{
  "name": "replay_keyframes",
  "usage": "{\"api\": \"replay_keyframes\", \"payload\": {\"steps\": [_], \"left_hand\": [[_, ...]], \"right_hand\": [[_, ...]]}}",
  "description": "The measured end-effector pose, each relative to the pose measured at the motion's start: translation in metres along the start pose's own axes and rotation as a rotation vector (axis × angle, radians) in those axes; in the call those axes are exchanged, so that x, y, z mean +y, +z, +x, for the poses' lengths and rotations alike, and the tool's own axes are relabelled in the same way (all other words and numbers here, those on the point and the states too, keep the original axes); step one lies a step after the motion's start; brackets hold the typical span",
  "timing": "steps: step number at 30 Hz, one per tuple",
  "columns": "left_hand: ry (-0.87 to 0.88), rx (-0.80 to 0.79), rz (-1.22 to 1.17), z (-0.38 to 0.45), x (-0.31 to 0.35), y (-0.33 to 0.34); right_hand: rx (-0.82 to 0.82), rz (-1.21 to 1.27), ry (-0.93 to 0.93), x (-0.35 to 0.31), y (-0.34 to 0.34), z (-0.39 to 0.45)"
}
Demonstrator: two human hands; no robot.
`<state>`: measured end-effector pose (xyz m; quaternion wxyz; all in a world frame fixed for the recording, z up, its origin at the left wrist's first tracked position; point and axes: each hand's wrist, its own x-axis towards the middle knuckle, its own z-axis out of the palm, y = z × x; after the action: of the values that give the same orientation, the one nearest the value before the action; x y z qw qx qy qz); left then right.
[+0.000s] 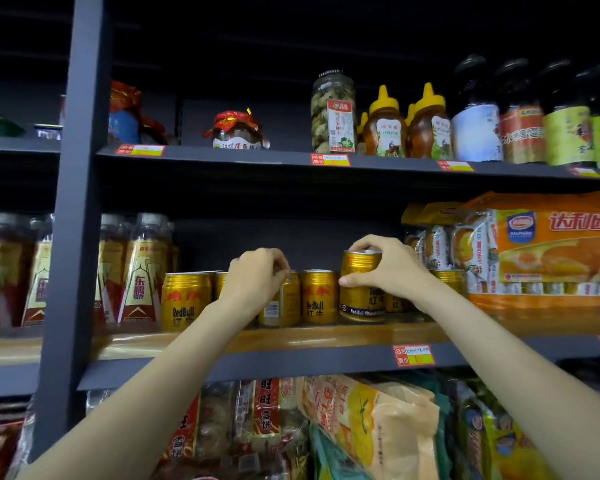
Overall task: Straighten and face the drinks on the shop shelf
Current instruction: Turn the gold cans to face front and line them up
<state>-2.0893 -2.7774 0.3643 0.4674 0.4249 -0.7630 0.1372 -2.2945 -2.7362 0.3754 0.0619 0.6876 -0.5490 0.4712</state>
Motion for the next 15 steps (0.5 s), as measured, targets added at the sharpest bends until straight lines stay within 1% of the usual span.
{"api": "replay_keyframes", "payload": {"steps": [1, 3, 4, 5, 6, 7, 10, 11, 13, 15], "left_hand": [[0.0, 0.003, -0.014, -0.001, 0.001, -0.001], [0.027, 0.066, -0.104, -0.006, 0.005, -0.004], [0.056, 0.103, -0.175, -0.009, 0.01, -0.005], [0.088, 0.108, -0.252, -0.013, 0.015, -0.004], [0.115, 0.069, -0.331, -0.017, 0.022, -0.003], [0.123, -0.006, -0.417, -0.021, 0.028, 0.0], [0.026, -0.295, -0.722, -0.031, 0.046, 0.005], [0.003, -0.352, -0.783, -0.033, 0.05, 0.006], [-0.023, -0.36, -0.856, -0.038, 0.054, 0.009], [-0.025, -0.264, -0.892, -0.04, 0.053, 0.011]], "right_hand": [[0.018, 0.018, -0.012, 0.0, -0.003, -0.002], [0.058, 0.114, -0.008, 0.001, -0.01, -0.007], [0.079, 0.209, 0.007, 0.002, -0.013, -0.01], [0.093, 0.324, 0.029, 0.002, -0.017, -0.013], [0.097, 0.434, 0.051, 0.002, -0.021, -0.016], [0.092, 0.52, 0.069, 0.0, -0.024, -0.019], [0.041, 0.648, 0.056, -0.007, -0.029, -0.029], [0.024, 0.681, 0.039, -0.01, -0.03, -0.032], [0.004, 0.734, 0.007, -0.016, -0.03, -0.038], [-0.015, 0.755, -0.006, -0.018, -0.03, -0.043]]}}
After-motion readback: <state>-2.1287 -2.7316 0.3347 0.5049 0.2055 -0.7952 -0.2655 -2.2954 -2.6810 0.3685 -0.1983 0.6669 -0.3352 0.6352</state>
